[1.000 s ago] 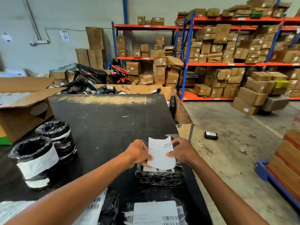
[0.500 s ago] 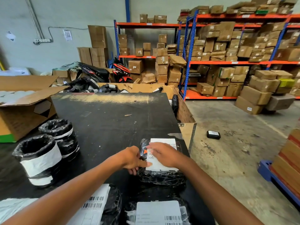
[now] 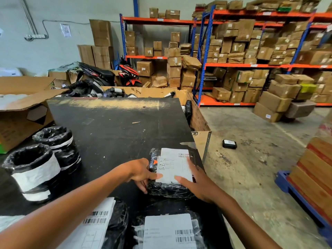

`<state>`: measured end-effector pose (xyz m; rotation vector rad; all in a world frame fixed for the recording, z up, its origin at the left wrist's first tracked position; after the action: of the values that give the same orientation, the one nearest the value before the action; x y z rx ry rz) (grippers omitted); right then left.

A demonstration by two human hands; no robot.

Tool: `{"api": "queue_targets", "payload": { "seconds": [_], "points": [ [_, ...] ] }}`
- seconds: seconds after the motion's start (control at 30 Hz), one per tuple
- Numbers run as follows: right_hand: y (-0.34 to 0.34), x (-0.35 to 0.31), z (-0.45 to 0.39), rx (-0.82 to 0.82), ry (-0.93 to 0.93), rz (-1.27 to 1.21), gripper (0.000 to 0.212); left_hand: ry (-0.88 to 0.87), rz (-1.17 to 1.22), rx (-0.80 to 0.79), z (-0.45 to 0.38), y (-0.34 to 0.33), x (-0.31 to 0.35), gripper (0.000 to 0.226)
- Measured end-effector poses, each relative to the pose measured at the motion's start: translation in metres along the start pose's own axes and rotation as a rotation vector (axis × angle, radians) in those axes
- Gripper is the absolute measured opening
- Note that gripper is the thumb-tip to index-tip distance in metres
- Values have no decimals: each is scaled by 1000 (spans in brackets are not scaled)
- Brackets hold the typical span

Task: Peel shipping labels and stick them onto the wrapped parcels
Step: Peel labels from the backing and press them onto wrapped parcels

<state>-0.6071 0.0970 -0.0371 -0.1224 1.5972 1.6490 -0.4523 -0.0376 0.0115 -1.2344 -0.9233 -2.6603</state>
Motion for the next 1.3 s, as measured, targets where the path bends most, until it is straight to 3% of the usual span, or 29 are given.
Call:
{"api": "queue_targets", "payload": {
  "seconds": [0.1,0.27,0.53,0.83,0.97,1.07,1.17,1.3],
  "points": [
    [3,-5,10,85,28,-124,92,-15,1,19,1,-1,1,45],
    [33,-24,28,236,28,-282,53,-25,52,64,19,3,9,62],
    [70,-62,111,287,-67,-366,33,-173,120,105,111,9,33,55],
    [34,-77,212,293,-75,-363,35,-216,71,84,199,-42,-3,50],
    [2,-79,246,265,-2,-273,41,-276,-305,160,221,-61,-15,47],
    [-10,-82,264,286,52,-220,43,-318,-389,161,234,-69,-15,45],
    [-12,-80,268,279,15,-151,43,-372,-335,196,245,-65,-20,43],
    [-12,-114,266,564,85,-47,29,-534,-64,394,275,-32,-53,29]
  ]
}}
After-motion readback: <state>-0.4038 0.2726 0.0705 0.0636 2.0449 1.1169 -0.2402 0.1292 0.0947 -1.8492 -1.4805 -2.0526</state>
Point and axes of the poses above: each hand's wrist, its own z-axis away from the middle knuckle, its own y-axis out of the back of the hand, x = y × z, the point moved 4 cm from there along -z, towards the middle knuckle, and after that the axes turned 8 degrees about z, right-handed, at the moved point
